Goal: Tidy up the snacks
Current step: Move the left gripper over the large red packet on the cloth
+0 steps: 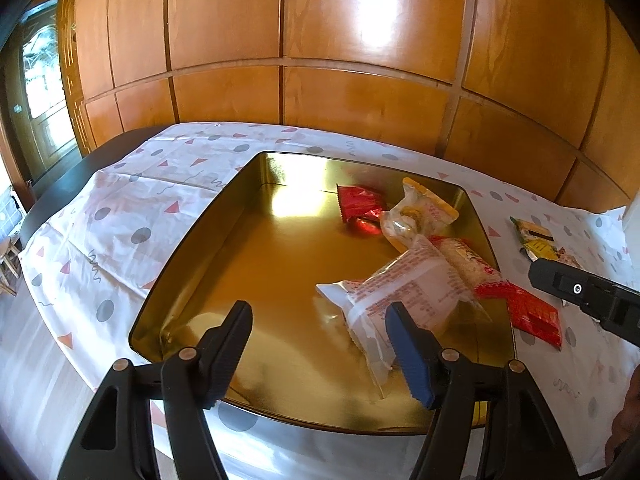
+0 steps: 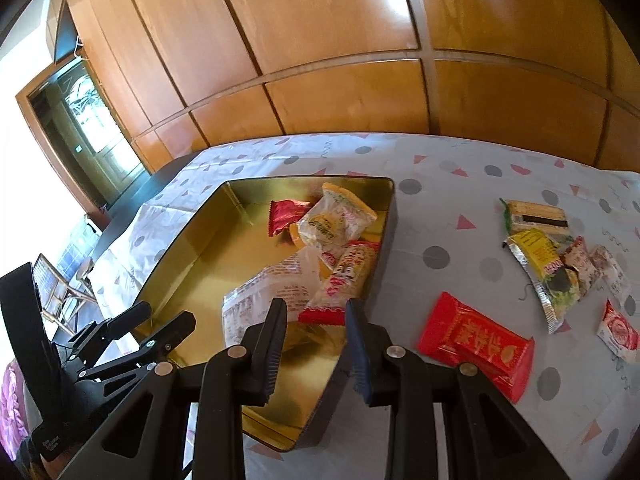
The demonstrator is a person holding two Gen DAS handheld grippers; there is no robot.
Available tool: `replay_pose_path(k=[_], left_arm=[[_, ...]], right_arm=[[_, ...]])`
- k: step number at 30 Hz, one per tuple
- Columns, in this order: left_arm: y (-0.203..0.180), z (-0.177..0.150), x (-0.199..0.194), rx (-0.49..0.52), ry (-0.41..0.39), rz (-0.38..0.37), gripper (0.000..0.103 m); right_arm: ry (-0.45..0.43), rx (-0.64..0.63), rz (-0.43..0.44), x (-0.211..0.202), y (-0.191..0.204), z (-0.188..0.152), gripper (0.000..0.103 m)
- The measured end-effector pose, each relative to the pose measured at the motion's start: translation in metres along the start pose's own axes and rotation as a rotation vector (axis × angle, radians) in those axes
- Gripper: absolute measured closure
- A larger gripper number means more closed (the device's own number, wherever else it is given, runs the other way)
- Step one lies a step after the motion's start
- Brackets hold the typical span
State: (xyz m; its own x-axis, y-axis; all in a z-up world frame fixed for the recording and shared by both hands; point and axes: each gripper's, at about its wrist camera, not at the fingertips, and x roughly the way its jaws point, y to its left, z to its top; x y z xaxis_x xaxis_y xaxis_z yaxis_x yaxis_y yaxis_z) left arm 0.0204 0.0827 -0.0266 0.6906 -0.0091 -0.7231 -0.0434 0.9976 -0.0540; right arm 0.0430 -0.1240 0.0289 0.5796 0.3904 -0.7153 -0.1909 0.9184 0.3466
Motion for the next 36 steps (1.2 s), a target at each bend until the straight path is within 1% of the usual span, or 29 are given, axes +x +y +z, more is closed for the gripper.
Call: replay_pose_path(k=[7,12,20,23,26,29,31,33,36], left_arm=[[-0.01,0.0,-0.001,0.024,0.005,-0.007,0.033],[-0.016,-0.002,0.0,0.039,0.01,-0.012,0.033],[-0.027,-0.003,0.0,0.065,0.019,-0.026,0.033],[-0.031,-0.002,-0.002,0.07,0.019,-0.046,0.033],[-0.038,-0.001,-0.002,0.084,0.026,-0.075,0.033],[-0.048,-0.001,-0.005,0.11,0.021,-0.1,0.033],[-0.055,0.0,-0.008,0.128,0.016,-0.122,0.033],[-0.062,0.002,-0.012,0.147,0.01,-0.143,0.033],[-0.076,0.003,-0.016,0.187,0.01,-0.191,0.033]], right_arm=[[-0.012,0.065,-0.018,-0.011,-0.026,-0.008,0.072],[-0.004,0.108,-0.038,-0.013,-0.044,-0.015,0.072],[0.048,0.174,-0.081,-0.007,-0.083,-0.038,0.072],[0.075,0.22,-0.123,-0.003,-0.106,-0.046,0.07],[0.07,0.25,-0.156,-0.001,-0.125,-0.044,0.07],[0.061,0.235,-0.177,0.007,-0.137,-0.033,0.068],[0.064,0.21,-0.188,0.019,-0.143,-0.023,0.067],[0.087,0.211,-0.187,0.033,-0.152,-0.014,0.067],[0.103,0.234,-0.158,0.047,-0.159,-0.007,0.067]])
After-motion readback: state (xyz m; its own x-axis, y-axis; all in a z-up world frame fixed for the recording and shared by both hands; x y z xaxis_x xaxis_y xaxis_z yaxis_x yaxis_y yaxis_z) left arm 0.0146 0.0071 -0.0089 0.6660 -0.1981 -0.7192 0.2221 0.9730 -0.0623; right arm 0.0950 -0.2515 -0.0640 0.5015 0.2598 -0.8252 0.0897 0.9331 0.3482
